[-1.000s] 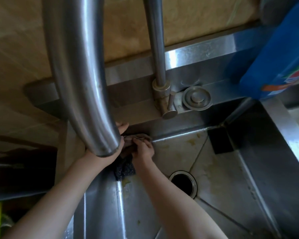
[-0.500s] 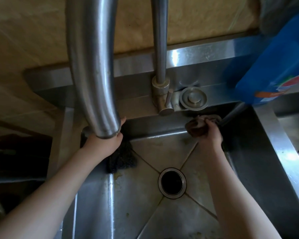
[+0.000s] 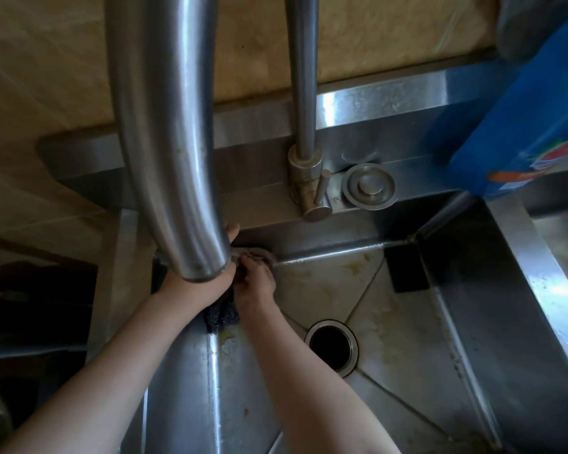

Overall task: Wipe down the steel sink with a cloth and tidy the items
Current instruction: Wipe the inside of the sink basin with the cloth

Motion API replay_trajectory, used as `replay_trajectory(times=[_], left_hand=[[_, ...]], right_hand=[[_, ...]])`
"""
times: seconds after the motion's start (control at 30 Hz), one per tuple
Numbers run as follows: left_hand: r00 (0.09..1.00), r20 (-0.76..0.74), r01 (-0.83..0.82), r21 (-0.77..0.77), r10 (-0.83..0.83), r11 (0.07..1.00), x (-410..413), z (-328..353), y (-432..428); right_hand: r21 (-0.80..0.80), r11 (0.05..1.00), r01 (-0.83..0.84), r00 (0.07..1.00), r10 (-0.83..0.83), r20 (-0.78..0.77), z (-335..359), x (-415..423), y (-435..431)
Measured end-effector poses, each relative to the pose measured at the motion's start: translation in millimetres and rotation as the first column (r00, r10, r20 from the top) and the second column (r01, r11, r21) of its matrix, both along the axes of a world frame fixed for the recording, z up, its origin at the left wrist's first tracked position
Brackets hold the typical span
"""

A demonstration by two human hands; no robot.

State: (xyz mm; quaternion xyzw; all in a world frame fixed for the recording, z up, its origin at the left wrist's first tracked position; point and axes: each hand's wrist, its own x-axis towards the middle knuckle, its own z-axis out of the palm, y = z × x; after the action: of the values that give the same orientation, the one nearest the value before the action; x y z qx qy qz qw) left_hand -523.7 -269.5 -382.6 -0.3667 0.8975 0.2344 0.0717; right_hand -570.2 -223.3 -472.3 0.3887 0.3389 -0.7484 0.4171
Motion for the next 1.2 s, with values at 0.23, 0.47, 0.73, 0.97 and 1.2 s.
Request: replay_trajectory(times=[0.23, 0.47, 0.73, 0.97, 1.2], left_hand=[[0.999, 0.038, -0.02, -0.067, 0.023, 0.998, 1.0, 4.7, -2.4], [0.992, 0.125, 0.041, -0.113, -0.027, 0.993, -2.3, 12.9, -3.0], [0.996, 0.077, 0.05, -0.131, -0.04, 0.99, -0.9, 10.6, -2.6], [0.998, 0.03, -0.05, -0.075, 0.052, 0.996, 0.9, 3.9, -3.9], [0.995, 0.076, 0.069, -0.121, -0.06, 0.99, 3.5, -0.1, -7.4]], right_hand=[[-0.112, 0.994, 0.005, 0.999, -0.001, 0.039, -1.8, -62.7, 51.7], [0.036, 0.982, 0.183, 0.964, -0.172, -0.204, -5.4, -170.0, 132.8], [0.152, 0.957, 0.246, 0.951, -0.209, -0.226, -15.6, -164.0, 120.9], [0.122, 0.992, -0.031, 0.997, 0.039, -0.063, -20.3, -64.6, 46.8], [0.111, 0.978, -0.178, 0.972, 0.193, -0.135, -12.5, -17.7, 22.2]])
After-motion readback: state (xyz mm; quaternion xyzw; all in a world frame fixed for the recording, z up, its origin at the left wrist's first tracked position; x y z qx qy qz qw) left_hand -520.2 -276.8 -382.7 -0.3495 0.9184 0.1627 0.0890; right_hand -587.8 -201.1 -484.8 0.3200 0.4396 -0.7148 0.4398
